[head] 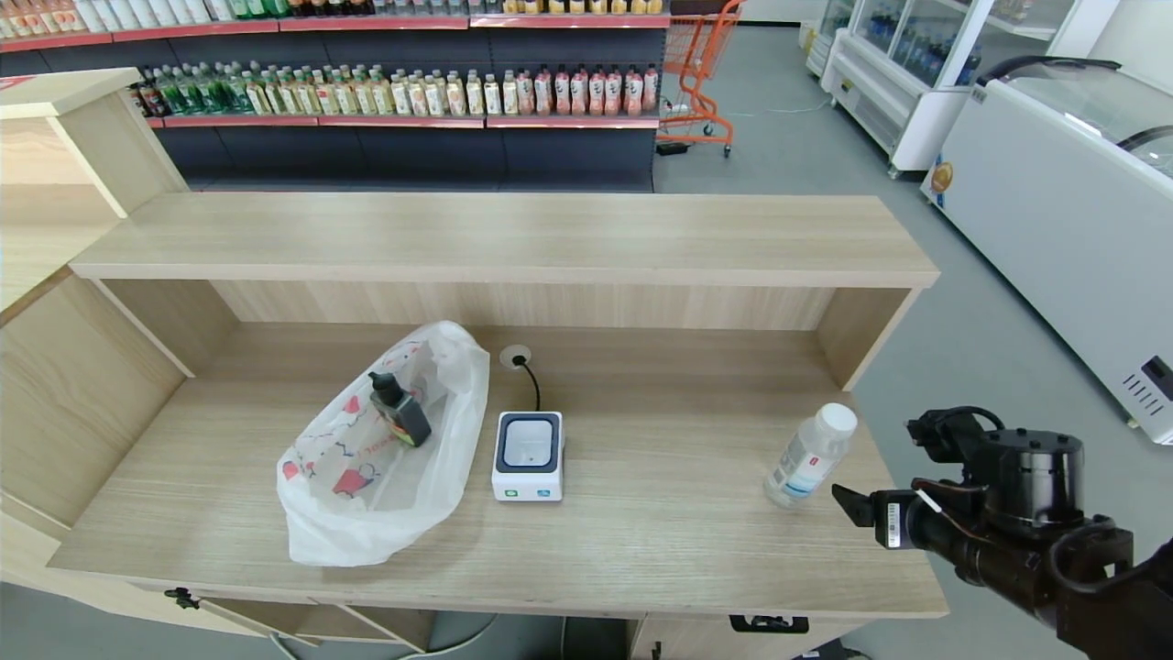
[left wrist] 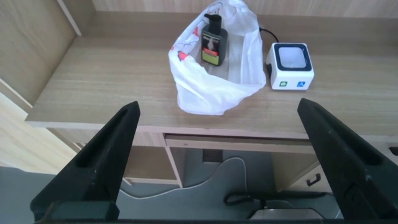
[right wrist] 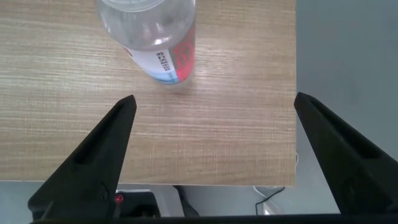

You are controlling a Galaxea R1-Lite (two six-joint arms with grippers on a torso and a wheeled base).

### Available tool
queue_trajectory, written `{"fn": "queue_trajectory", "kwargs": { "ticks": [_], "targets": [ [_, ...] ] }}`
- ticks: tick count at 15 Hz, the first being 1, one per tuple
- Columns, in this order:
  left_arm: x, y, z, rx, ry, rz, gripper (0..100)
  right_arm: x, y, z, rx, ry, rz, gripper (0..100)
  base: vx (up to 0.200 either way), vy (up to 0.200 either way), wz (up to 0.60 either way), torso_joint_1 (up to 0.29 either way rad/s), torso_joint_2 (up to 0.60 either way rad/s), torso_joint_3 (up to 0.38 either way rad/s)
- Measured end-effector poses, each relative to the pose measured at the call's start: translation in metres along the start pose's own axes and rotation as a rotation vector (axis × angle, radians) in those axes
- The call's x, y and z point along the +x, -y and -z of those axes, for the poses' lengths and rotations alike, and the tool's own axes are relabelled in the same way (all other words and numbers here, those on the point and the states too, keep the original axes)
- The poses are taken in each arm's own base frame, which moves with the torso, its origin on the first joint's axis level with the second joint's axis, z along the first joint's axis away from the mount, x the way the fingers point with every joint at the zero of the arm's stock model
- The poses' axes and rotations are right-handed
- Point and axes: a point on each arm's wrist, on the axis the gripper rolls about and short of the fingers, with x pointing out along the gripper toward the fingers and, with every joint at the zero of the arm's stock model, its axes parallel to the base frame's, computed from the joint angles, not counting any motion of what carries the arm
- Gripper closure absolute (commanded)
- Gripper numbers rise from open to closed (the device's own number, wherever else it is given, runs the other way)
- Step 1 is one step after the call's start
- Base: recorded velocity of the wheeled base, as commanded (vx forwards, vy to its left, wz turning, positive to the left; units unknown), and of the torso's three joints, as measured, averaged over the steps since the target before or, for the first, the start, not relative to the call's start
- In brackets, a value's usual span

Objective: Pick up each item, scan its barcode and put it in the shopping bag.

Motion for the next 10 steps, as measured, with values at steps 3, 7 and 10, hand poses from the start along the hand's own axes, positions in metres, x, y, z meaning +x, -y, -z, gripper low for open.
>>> {"fn": "queue_trajectory", "kwargs": {
  "ticks": [3, 7, 10],
  "targets": [
    [0.000, 0.000, 0.000, 0.000, 0.000, 0.000, 0, 0.014, -0.004, -0.004, -0.031, 0.035, -0.019, 0, 0.000, 0.000, 0.00, 0.000, 0.00, 0.000],
    [0.000, 0.000, 0.000, 0.000, 0.000, -0.001, 0, 0.027, -0.012, -0.005, -0.092, 0.072, -0.067, 0, 0.000, 0.000, 0.00, 0.000, 0.00, 0.000],
    [0.000, 0.000, 0.000, 0.000, 0.000, -0.001, 0, 0.034, -0.018, -0.003, -0.104, 0.078, -0.081, 0, 0.000, 0.000, 0.00, 0.000, 0.00, 0.000]
  ]
}}
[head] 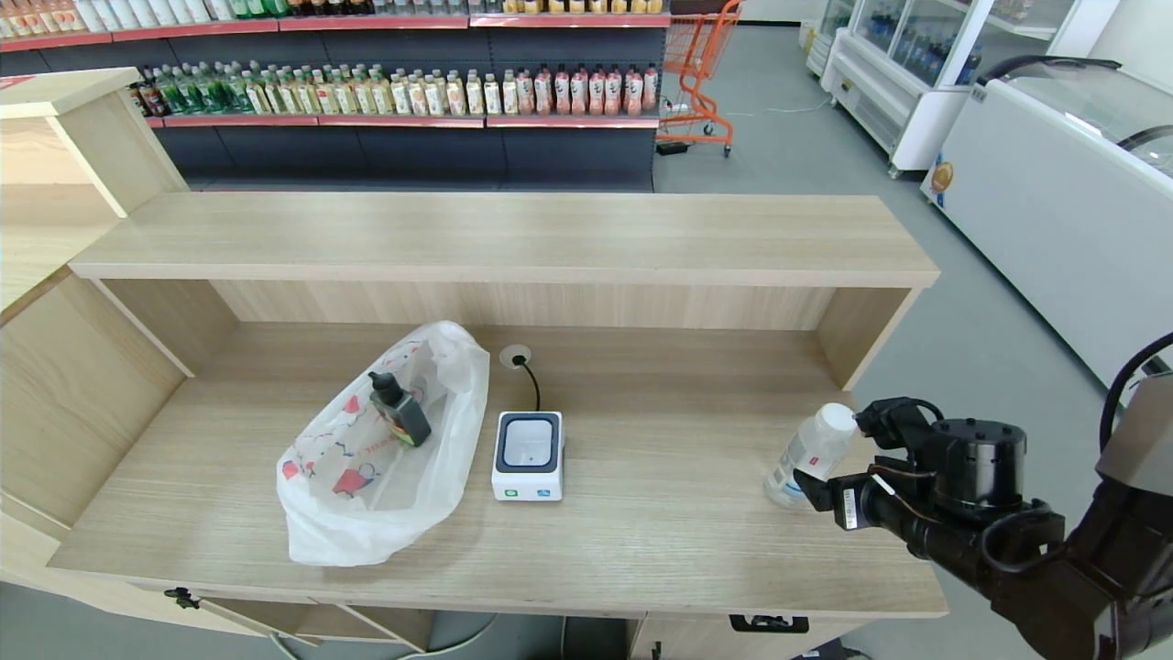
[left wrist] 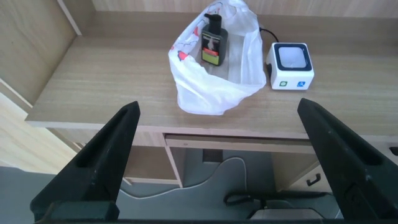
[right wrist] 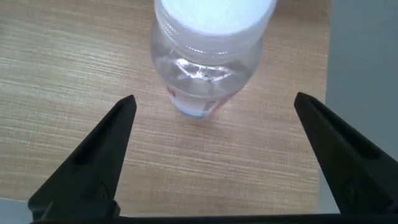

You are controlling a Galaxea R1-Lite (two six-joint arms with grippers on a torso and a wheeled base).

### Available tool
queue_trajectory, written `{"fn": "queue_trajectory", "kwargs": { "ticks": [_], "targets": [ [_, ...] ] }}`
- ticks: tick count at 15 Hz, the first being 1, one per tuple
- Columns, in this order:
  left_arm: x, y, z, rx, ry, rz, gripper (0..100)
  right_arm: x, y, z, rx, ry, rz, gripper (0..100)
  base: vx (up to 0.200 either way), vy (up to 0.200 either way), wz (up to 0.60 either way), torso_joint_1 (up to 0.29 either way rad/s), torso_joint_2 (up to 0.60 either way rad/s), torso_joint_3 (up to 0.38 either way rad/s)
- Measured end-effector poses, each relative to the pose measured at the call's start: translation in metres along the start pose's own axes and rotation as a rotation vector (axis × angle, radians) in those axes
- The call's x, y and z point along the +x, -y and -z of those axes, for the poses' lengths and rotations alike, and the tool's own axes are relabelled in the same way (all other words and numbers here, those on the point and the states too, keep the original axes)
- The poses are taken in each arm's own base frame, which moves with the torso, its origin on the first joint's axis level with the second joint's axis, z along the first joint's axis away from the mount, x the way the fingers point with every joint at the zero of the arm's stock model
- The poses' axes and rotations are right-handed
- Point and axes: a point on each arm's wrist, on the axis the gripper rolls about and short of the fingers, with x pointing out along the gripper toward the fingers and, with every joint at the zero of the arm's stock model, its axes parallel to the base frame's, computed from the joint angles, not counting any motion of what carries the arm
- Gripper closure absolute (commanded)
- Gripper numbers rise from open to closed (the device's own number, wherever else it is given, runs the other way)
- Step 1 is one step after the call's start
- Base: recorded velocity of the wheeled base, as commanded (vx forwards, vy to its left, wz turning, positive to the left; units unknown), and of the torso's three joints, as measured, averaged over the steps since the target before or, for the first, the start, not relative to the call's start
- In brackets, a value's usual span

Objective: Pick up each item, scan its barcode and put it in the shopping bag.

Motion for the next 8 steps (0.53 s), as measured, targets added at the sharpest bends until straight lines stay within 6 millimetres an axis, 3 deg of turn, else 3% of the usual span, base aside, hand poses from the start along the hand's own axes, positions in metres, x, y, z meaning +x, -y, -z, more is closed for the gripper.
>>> {"fn": "queue_trajectory", "kwargs": {
  "ticks": [8],
  "targets": [
    [0.000, 0.000, 0.000, 0.000, 0.000, 0.000, 0, 0.024, -0.015, 0.002, -0.076, 0.106, -0.049, 0, 0.000, 0.000, 0.00, 0.000, 0.00, 0.000]
  ]
}}
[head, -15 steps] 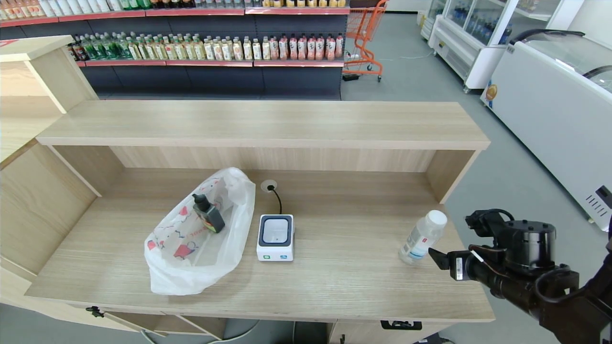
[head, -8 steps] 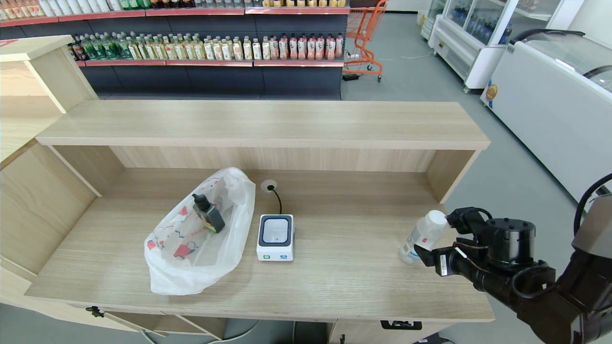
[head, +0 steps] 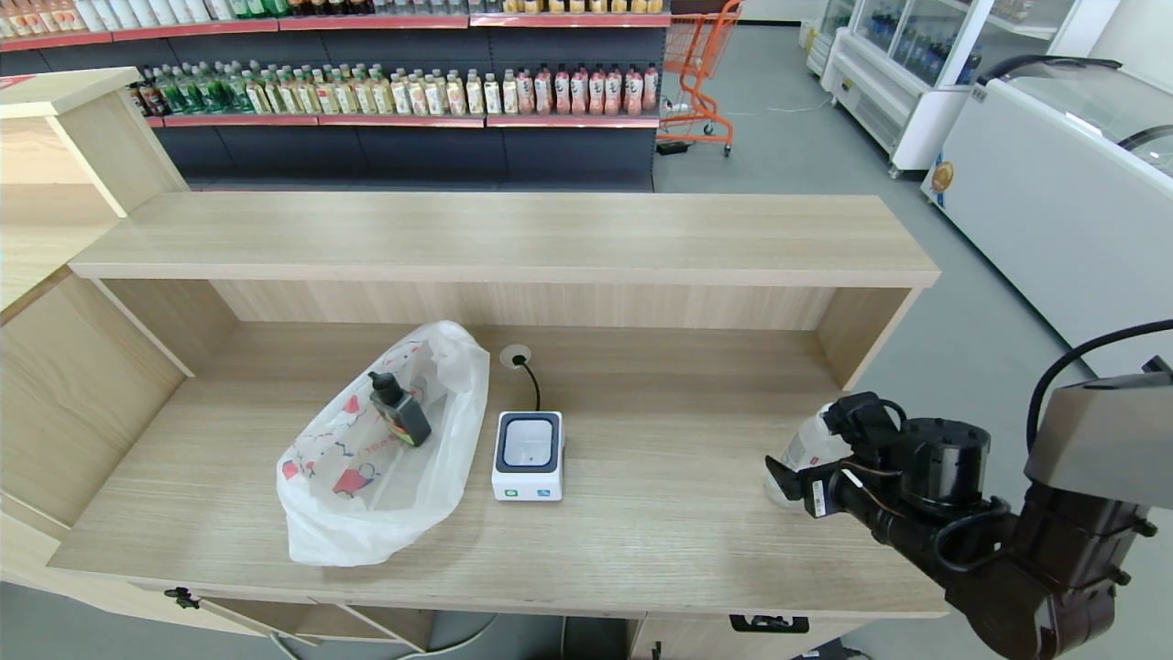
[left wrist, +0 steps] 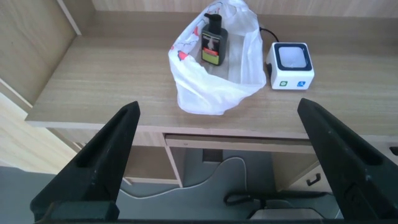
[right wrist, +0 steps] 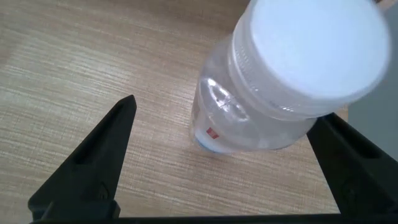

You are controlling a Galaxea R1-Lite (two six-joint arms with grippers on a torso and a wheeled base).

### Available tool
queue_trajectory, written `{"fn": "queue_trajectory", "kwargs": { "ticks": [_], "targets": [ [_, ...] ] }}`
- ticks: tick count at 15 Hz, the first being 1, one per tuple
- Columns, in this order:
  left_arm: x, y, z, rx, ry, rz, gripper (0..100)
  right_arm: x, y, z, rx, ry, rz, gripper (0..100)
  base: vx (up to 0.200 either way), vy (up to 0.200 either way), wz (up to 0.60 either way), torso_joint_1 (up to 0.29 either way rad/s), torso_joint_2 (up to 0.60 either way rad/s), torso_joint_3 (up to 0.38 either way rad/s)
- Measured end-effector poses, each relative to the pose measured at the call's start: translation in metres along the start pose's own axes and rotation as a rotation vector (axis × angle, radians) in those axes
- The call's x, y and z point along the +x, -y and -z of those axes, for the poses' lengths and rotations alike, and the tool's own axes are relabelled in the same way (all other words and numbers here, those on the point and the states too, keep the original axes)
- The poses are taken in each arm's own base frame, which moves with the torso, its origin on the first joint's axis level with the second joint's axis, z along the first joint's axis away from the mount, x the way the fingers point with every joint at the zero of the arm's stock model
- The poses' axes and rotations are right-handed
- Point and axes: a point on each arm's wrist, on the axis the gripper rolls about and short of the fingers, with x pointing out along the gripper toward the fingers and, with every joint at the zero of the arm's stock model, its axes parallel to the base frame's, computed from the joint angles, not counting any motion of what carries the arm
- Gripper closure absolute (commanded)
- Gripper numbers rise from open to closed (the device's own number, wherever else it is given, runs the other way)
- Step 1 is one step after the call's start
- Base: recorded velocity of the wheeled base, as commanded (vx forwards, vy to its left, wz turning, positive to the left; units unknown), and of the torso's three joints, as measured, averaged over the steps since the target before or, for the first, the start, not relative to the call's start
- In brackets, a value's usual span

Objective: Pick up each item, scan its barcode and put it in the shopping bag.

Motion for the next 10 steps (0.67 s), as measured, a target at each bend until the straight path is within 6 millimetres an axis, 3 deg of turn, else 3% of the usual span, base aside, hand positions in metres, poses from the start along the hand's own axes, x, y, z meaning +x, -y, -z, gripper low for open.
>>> {"fn": "queue_trajectory", "kwargs": {
  "ticks": [10],
  "targets": [
    [0.000, 0.000, 0.000, 0.000, 0.000, 0.000, 0, 0.035, -0.008, 0.016, -0.001, 0.051, -0.039, 0, 0.000, 0.000, 0.00, 0.000, 0.00, 0.000]
  ]
}}
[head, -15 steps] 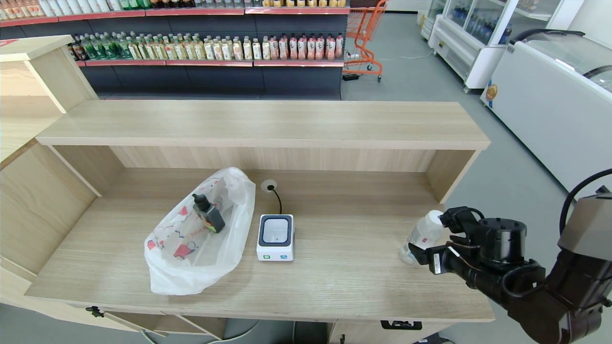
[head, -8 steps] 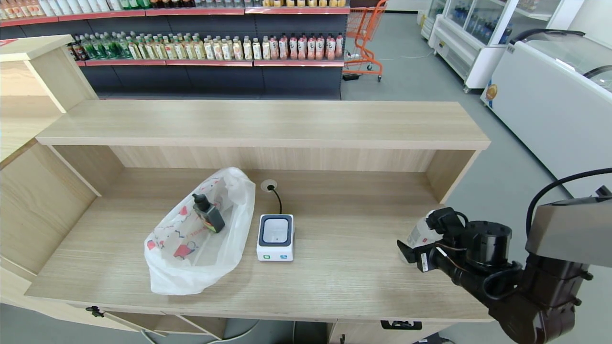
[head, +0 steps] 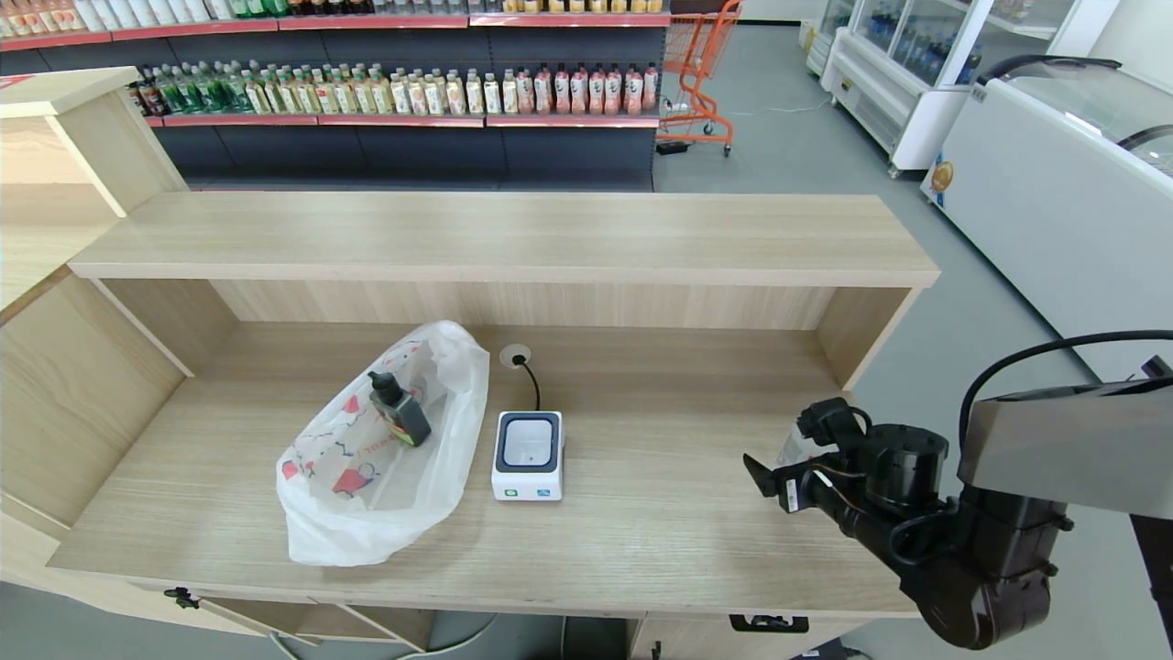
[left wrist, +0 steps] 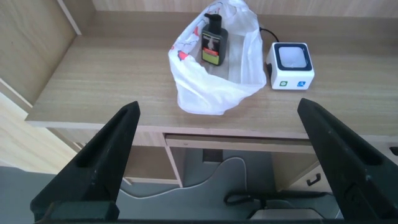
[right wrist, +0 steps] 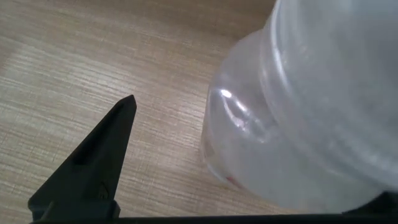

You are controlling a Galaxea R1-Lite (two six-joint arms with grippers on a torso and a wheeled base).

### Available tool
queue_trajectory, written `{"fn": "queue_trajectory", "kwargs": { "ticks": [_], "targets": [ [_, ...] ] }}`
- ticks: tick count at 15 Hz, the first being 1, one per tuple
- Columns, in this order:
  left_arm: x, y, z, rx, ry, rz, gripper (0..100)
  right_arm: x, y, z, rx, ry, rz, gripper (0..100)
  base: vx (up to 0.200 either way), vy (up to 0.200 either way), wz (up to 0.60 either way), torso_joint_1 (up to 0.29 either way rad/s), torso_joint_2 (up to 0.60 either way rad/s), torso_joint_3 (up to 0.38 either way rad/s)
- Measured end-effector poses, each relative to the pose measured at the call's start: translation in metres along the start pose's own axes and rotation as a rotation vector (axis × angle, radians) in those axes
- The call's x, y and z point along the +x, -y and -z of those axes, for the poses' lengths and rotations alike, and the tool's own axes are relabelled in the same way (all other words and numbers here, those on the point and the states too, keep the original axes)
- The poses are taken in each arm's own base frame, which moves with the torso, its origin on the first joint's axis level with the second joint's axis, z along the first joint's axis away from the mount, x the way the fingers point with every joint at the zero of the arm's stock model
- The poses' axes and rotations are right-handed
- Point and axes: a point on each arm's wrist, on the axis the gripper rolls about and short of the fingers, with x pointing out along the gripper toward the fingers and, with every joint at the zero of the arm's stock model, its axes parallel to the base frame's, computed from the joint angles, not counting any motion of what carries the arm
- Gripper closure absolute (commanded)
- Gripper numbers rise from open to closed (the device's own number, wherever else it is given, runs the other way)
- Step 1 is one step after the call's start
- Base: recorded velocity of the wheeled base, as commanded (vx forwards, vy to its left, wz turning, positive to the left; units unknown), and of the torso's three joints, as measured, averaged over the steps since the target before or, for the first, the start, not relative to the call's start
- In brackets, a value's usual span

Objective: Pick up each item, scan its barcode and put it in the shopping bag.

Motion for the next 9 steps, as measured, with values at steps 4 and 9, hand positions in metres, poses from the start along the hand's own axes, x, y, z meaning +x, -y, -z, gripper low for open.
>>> {"fn": "queue_trajectory", "kwargs": {
  "ticks": [4, 9],
  "targets": [
    [0.0000, 0.0000, 0.0000, 0.000, 0.000, 0.000, 0, 0.0062, -0.0017, 0.0026, 0.014, 0.009, -0.036, 0, 0.000, 0.000, 0.00, 0.000, 0.00, 0.000],
    [0.0000, 0.0000, 0.0000, 0.000, 0.000, 0.001, 0, 0.0094, 0.0010, 0.0018, 0.018, 0.019, -0.032, 100, 0.000, 0.000, 0.00, 0.000, 0.00, 0.000]
  ]
}}
